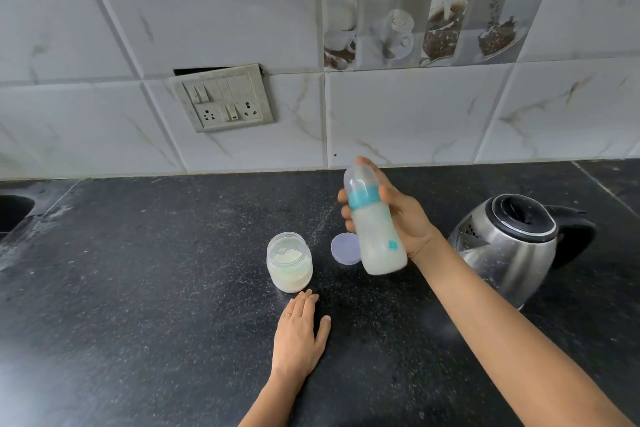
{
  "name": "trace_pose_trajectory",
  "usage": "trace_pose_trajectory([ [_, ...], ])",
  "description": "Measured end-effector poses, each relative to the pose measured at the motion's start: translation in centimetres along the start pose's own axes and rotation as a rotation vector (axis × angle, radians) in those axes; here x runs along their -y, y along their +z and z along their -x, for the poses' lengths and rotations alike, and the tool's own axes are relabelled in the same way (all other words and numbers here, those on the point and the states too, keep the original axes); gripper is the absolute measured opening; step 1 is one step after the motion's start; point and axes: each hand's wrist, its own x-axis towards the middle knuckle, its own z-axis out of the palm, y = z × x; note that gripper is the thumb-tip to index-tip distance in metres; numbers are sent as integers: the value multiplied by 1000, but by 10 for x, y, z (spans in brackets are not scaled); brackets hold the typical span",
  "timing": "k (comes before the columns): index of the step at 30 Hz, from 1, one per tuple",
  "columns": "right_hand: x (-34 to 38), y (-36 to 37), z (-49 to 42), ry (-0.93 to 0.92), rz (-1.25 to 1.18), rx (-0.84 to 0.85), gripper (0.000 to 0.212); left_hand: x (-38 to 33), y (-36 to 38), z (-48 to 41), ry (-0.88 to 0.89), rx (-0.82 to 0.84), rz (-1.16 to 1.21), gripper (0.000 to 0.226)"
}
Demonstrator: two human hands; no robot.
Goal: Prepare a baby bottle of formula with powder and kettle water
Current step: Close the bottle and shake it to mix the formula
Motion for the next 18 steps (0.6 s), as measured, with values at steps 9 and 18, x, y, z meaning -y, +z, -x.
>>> trace_pose_trajectory([
  [9, -12, 6, -13, -47, -471, -545, 38, -3, 2, -1, -16, -9, -27, 46],
  [18, -15, -3, -2, 35, -258, -381, 63, -5, 1, -2, -17, -16, -13, 45],
])
